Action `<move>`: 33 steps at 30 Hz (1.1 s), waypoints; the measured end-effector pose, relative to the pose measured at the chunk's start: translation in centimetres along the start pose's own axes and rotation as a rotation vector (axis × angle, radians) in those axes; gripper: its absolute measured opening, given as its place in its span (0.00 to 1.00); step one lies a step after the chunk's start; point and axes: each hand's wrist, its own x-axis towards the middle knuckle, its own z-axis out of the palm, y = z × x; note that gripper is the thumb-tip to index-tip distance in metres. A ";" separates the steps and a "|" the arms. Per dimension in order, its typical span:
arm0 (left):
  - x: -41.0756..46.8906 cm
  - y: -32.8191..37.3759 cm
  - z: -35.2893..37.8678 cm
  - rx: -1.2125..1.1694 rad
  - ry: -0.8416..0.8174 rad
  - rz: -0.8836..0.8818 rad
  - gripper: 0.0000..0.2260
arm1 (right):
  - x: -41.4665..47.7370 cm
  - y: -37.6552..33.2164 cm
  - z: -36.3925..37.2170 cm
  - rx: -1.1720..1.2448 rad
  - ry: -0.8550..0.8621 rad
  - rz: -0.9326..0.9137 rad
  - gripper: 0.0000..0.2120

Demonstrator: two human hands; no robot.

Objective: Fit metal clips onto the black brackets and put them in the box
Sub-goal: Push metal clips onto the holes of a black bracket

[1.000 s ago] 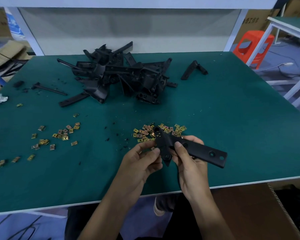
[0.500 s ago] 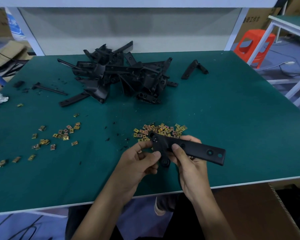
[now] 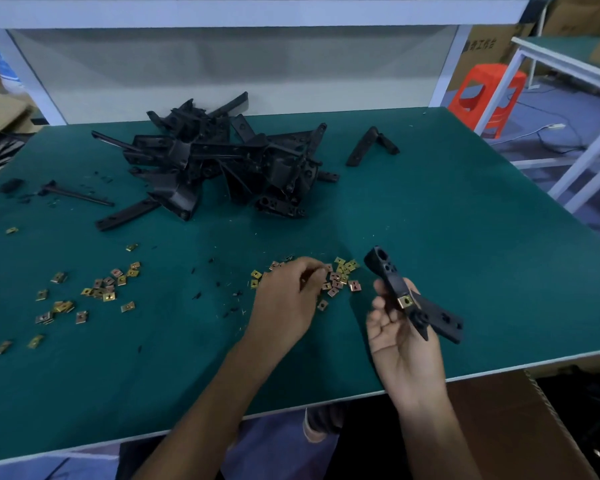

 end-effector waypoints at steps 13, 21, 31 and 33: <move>8.0 0.3 3.9 0.535 -0.298 0.095 0.07 | 0.2 0.5 -0.1 -0.115 -0.009 0.048 0.07; 4.6 -0.4 2.8 0.182 -0.144 -0.005 0.07 | -0.2 0.5 0.2 -0.146 -0.064 0.048 0.07; -5.0 -0.6 -0.5 -0.753 0.001 -0.315 0.14 | -0.4 0.8 0.4 -0.201 -0.144 0.033 0.07; -5.8 0.3 -0.5 -0.760 0.017 -0.286 0.14 | -0.5 0.8 0.4 -0.207 -0.143 0.027 0.07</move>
